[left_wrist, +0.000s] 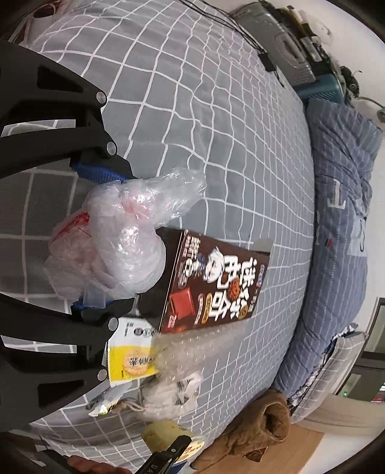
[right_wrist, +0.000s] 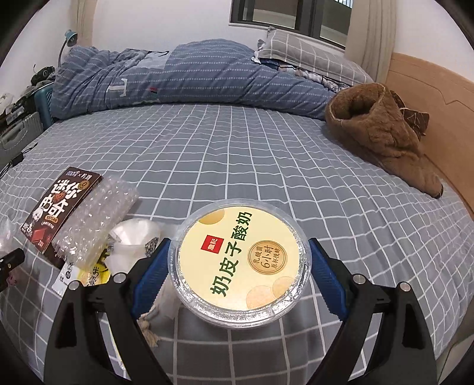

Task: Collect trash
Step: 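Carry the plastic bag and yogurt cup with both tools down to the bin, then open right tool to drop yogurt cup while left tool drops plastic bag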

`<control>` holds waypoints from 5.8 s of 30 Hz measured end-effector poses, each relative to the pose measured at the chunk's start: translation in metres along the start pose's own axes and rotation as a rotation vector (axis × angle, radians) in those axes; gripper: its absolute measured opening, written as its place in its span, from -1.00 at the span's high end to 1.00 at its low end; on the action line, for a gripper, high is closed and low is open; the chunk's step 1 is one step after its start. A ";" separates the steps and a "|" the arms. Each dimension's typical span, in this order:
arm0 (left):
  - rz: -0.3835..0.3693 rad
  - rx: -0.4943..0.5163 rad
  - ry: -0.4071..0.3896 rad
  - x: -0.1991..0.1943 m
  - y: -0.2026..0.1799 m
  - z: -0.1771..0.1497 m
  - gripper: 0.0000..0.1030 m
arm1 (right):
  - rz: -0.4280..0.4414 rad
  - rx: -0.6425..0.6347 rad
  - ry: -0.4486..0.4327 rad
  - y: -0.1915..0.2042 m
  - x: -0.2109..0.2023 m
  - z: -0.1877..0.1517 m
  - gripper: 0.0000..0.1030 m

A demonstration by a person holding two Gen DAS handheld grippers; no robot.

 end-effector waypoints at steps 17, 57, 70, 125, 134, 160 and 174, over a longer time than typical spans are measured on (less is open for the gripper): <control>-0.046 0.023 -0.051 -0.050 -0.001 0.000 -0.11 | 0.036 0.032 -0.070 0.012 -0.080 0.008 -0.66; -0.133 0.016 -0.055 -0.158 -0.031 -0.073 -0.10 | 0.160 -0.016 -0.075 0.074 -0.205 -0.044 -0.66; -0.155 0.022 -0.036 -0.185 -0.041 -0.107 -0.09 | 0.186 -0.033 -0.054 0.089 -0.238 -0.072 -0.66; -0.115 0.024 0.157 -0.211 -0.017 -0.245 -0.09 | 0.235 -0.031 0.202 0.106 -0.286 -0.217 -0.66; -0.115 0.034 0.199 -0.173 -0.017 -0.248 -0.09 | 0.236 -0.021 0.243 0.106 -0.253 -0.228 -0.66; -0.059 -0.014 0.295 -0.136 0.037 -0.286 -0.09 | 0.311 -0.054 0.436 0.157 -0.197 -0.293 -0.67; -0.097 0.017 0.292 -0.132 0.015 -0.282 -0.09 | 0.226 -0.065 0.384 0.124 -0.200 -0.284 -0.85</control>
Point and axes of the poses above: each gripper's, at about its wrist camera, not at the fingertips, and x roughly the way its jaws point, y to its left, z to its top, the point moved 10 cm from there along x, roughly the way its jaws point, and after that the axes turned 11 degrees about -y, right-handed, at the moved point
